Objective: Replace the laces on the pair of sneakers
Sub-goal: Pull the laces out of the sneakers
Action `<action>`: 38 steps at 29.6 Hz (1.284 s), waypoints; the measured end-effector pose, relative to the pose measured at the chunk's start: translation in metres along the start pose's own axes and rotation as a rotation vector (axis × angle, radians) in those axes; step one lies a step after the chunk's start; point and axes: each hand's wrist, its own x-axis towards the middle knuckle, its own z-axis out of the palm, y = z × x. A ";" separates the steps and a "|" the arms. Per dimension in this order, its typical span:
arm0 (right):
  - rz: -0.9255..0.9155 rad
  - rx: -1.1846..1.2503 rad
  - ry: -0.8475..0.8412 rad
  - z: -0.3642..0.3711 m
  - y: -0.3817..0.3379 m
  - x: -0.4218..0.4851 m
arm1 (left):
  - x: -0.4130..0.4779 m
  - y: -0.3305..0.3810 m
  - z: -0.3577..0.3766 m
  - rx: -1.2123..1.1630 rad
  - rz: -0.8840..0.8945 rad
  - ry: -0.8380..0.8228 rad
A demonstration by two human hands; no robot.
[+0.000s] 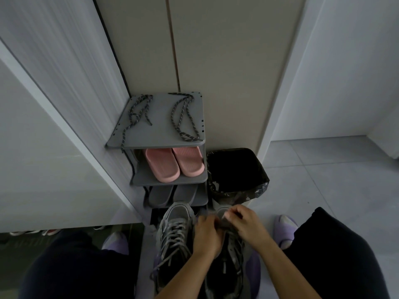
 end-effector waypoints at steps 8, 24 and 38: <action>0.127 -0.202 -0.146 -0.016 0.022 -0.004 | -0.002 0.013 -0.004 -0.228 0.010 0.108; 0.116 -0.025 0.052 0.000 0.042 -0.005 | 0.006 0.003 -0.011 0.153 0.081 -0.038; 0.217 -0.063 0.136 -0.004 0.050 -0.004 | 0.007 0.013 -0.002 0.067 -0.017 -0.068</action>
